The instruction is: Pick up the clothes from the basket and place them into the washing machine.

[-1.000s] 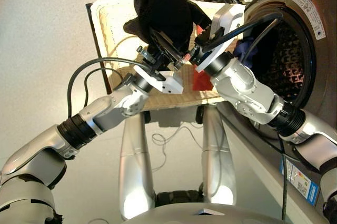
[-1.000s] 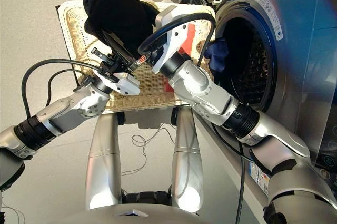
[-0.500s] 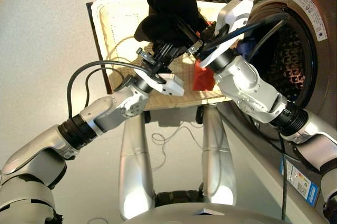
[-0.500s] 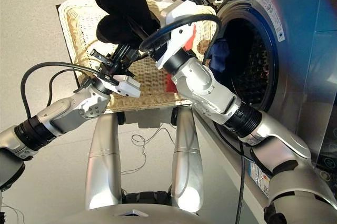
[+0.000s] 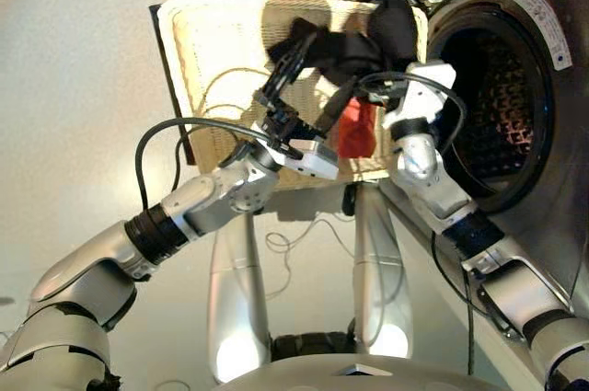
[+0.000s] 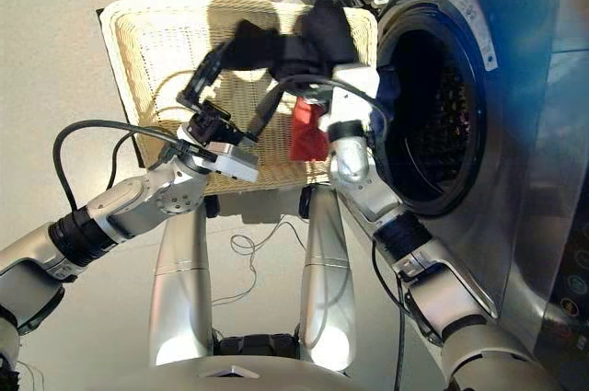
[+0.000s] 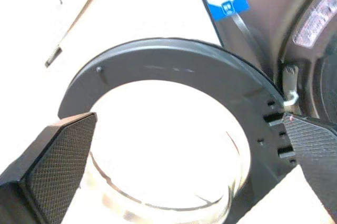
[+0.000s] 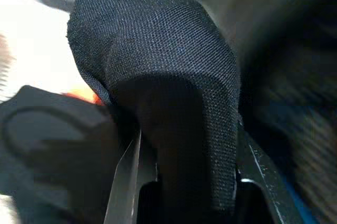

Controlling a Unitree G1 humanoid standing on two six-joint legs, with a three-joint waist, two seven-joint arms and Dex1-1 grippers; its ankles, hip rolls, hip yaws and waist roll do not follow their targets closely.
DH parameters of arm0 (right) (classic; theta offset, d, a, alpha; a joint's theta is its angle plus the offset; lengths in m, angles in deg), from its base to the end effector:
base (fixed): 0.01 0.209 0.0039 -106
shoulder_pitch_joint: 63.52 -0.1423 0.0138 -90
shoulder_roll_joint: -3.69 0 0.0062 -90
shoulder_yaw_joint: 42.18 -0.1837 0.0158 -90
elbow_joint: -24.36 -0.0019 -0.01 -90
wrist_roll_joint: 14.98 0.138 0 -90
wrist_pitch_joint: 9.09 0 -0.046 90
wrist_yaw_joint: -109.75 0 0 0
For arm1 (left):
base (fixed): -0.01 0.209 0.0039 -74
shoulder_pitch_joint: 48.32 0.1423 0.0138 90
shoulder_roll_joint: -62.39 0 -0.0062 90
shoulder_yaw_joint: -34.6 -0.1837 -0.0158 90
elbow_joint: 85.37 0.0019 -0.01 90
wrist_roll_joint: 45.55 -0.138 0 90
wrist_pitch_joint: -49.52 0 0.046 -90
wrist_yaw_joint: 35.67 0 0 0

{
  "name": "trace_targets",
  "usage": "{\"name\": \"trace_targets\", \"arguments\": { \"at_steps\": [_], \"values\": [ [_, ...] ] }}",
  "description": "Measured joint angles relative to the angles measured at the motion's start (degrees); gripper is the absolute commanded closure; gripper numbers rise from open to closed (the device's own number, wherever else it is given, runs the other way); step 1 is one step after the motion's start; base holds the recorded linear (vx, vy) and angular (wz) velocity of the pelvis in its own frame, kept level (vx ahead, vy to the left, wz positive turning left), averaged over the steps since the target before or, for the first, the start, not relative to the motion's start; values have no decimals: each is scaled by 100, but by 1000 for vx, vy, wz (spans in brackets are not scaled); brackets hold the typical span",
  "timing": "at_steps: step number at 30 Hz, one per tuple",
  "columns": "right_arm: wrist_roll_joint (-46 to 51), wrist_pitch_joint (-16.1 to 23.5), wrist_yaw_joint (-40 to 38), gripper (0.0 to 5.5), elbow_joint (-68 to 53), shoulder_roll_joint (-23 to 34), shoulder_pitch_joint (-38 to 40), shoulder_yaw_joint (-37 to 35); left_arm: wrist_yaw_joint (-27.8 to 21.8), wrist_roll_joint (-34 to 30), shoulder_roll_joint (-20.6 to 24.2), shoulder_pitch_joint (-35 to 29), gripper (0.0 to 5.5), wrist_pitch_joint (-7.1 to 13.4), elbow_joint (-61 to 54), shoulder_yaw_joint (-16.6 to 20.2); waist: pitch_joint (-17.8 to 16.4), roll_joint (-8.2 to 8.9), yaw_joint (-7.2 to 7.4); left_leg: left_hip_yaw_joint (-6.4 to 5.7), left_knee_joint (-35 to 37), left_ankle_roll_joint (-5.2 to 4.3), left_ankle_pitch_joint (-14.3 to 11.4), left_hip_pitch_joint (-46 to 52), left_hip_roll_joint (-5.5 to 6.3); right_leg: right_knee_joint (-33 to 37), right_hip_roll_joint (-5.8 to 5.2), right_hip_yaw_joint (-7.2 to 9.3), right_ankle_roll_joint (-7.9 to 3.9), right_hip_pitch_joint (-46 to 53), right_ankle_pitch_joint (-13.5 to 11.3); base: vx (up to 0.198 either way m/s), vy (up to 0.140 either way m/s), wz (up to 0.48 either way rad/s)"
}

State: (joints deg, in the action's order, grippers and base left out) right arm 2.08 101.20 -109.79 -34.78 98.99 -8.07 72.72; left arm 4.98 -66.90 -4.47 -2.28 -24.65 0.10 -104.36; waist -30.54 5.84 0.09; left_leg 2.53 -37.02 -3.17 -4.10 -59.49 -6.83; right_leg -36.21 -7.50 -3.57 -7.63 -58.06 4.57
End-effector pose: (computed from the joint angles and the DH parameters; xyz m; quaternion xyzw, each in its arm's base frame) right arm 0.3009 -0.1432 0.0960 -0.0585 -0.1787 -0.1575 0.9695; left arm 0.2517 0.0926 0.1594 0.3454 -0.5535 -0.1302 0.7466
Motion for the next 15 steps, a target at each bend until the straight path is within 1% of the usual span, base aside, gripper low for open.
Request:
{"name": "trace_targets", "arguments": {
  "at_steps": [2,4,5,8,10,13,15],
  "values": [
    [38,31,-188,550,250,-192,-55,-278,34,64,-122,-45,0,0,1,-8,-1,-22,-13,-10,-35,2,-4,-25,4,-61,-3,3,-8,-24,7,0,0,0],
    [110,128,-265,550,554,-229,-185,-322,39,108,-250,-83,0,1,11,-5,1,-44,-26,-50,-38,-30,-34,-49,7,-82,-5,12,-16,-37,19,0,0,0],
    [143,133,-326,550,724,-230,-284,-385,46,110,-292,-104,0,2,11,-3,-2,-79,-31,-73,-40,-33,-35,-62,12,-81,-8,22,-16,-37,19,0,0,0],
    [356,186,-471,550,1098,-291,-537,-668,50,218,-436,-102,0,2,11,7,-2,-138,-44,-81,-47,-30,-34,-82,20,-97,-13,22,-17,-55,20,0,0,0],
    [546,190,-551,550,1295,-254,-687,-782,57,241,-464,-104,0,2,7,55,-1,-174,-49,-85,-60,-28,-30,-136,22,-105,-14,25,-17,-100,19,0,0,0],
    [574,160,-637,550,1696,-157,-961,-833,57,346,-477,-130,0,2,7,75,-8,-214,-55,-85,-140,6,-8,-227,44,-189,-31,30,-27,-200,34,0,0,0],
    [545,109,-733,550,1997,-82,-1102,-868,59,384,-489,-179,0,2,7,77,-9,-220,-99,-89,-147,7,-7,-252,48,-216,-36,32,-25,-233,38,0,0,0]
  ]
}}
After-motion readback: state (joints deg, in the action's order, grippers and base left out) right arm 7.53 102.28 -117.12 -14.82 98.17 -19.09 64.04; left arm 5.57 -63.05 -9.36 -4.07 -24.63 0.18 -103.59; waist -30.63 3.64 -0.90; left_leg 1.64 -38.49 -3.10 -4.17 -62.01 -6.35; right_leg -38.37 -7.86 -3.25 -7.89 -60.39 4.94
